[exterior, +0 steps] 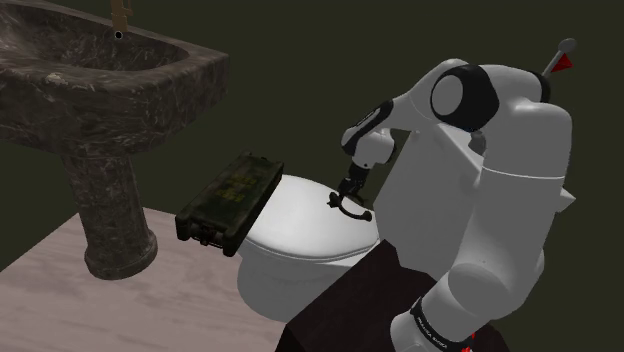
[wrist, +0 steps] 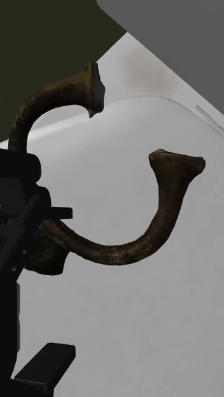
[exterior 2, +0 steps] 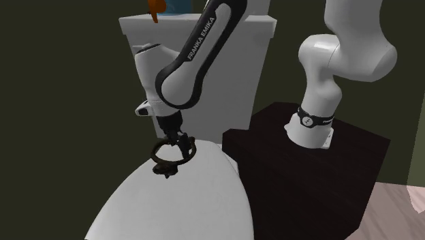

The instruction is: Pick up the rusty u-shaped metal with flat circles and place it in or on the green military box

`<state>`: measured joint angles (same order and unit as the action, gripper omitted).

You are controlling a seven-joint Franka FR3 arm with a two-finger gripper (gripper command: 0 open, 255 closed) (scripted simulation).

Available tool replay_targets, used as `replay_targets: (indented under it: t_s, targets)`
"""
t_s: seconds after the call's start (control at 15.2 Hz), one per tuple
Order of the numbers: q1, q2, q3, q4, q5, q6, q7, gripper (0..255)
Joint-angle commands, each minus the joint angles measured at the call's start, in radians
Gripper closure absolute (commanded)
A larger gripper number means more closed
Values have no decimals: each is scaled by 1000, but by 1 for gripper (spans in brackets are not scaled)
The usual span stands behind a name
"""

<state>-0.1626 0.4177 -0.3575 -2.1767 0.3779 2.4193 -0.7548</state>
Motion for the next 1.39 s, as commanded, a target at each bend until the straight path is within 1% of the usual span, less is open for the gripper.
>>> replay_targets:
  t_s: [0.0,0.07,0.53,1.06,1.12,1.32]
  targets:
    - [-33,82,22,58,41,14,-36,0]
    - [-47,113,31,84,53,15,-47,0]
    - [-65,188,68,91,98,81,-76,0]
    - [-67,194,71,92,102,87,-79,0]
    - [-67,194,71,92,102,87,-79,255]
    - [-67,194,71,92,102,87,-79,255]
